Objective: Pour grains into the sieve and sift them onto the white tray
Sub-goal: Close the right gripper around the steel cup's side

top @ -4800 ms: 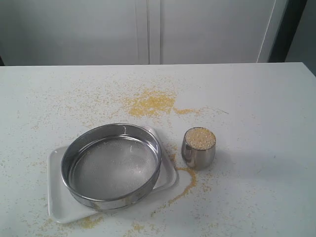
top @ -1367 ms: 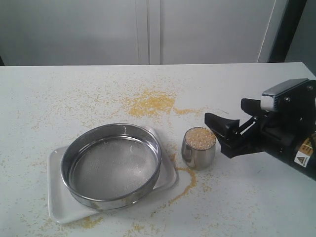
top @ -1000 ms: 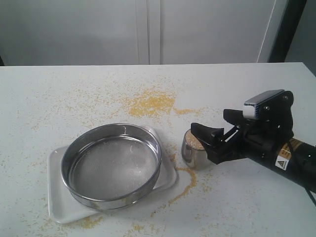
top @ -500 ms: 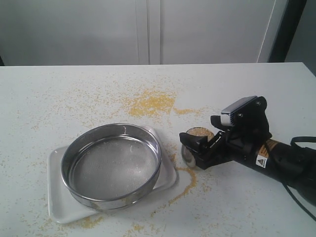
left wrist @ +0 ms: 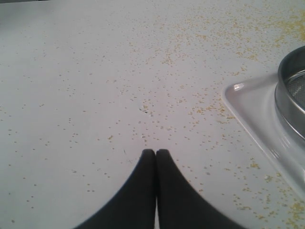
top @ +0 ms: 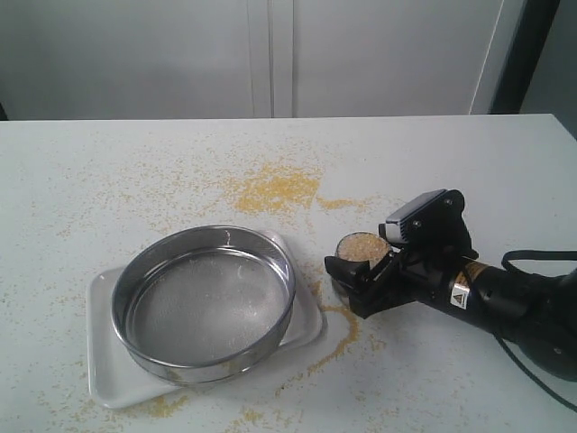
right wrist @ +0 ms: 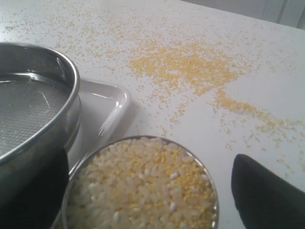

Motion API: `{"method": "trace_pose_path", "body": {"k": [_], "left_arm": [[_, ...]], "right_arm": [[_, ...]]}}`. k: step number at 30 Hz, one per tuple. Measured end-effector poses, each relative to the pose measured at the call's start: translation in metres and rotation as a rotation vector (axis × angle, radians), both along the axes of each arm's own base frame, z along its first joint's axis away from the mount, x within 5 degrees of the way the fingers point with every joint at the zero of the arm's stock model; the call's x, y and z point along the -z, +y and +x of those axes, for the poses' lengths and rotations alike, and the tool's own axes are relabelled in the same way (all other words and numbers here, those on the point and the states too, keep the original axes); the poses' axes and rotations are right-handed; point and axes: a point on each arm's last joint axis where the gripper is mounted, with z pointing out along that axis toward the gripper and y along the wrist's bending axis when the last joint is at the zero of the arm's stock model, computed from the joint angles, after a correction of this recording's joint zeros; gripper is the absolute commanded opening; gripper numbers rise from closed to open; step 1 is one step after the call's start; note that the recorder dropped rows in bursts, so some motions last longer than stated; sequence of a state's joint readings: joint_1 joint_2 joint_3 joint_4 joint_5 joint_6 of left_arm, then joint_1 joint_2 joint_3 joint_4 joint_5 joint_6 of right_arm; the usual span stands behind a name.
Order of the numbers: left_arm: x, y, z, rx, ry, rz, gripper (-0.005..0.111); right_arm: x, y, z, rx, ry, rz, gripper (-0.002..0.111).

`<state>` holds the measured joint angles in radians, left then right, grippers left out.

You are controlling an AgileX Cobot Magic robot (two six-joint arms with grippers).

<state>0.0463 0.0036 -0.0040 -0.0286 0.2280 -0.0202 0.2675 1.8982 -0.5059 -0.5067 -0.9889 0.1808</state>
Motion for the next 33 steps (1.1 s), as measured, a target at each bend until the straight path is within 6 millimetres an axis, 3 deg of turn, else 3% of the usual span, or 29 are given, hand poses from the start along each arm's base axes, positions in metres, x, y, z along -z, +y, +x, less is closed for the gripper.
{"method": "trace_pose_path", "body": {"k": [18,33], "left_arm": [[0.000,0.000,0.000,0.000,0.000,0.000,0.001],[0.000,0.000,0.000,0.000,0.000,0.000,0.001]], "right_arm": [[0.033,0.001,0.004,-0.005,0.079,-0.027,0.085],[0.031,0.003,0.005,-0.017,0.038,-0.013,0.084]]}}
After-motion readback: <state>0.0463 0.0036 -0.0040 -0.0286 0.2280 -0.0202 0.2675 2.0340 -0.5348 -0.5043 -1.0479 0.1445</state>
